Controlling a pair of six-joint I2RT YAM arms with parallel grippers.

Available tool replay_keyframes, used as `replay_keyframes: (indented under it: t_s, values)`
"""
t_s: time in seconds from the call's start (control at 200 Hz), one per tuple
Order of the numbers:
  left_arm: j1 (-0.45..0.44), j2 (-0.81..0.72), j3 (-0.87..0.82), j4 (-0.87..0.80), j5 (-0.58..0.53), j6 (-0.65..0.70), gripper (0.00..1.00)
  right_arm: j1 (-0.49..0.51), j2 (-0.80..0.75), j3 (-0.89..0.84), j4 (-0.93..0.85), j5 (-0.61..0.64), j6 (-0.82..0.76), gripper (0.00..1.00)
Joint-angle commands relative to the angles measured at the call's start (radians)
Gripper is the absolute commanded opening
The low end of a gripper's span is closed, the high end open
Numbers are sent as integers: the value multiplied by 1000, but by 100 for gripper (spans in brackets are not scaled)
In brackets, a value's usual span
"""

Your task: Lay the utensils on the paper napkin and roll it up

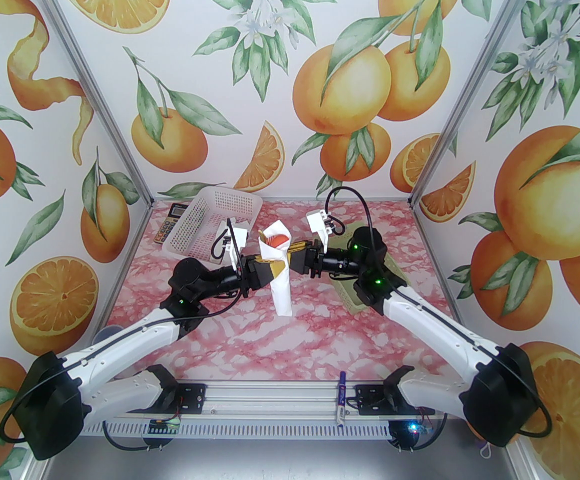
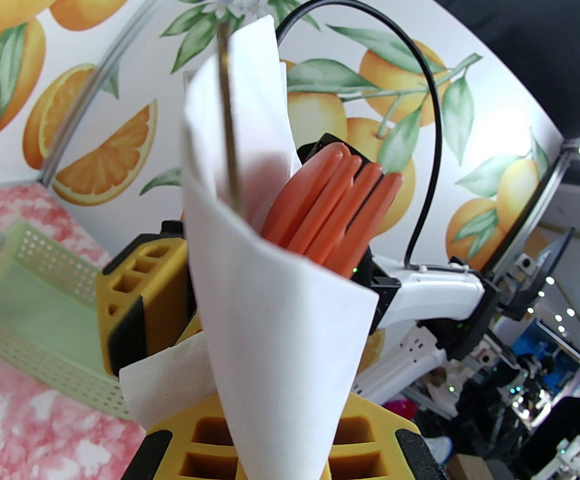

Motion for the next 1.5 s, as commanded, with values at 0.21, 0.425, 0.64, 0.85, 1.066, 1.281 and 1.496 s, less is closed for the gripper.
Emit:
replay_keyframes:
  t_s: [0.21,0.425,0.64,0.85,1.066,1.281,1.496]
  values:
    - [-10,22,32,-24,21,15,0,-45,-11,63,-146,83,-76,39]
    - [-7,4,31,-107,-32,58,0,-164,-61,22,-249,150,-89,39]
    - [-5,-18,40,-266,-115,131,0,-274,-184,17,-440,149,-145,43]
    - [-5,-20,36,-327,-191,151,0,-253,-302,-46,-464,71,-24,42]
    - [-4,-15,33,-320,-224,135,0,-66,-381,-155,-374,154,84,48]
    - [-4,-9,22,-290,-223,105,0,52,-336,-195,-309,245,88,52]
    - [-3,3,20,-267,-207,85,0,99,-265,-156,-319,299,19,56]
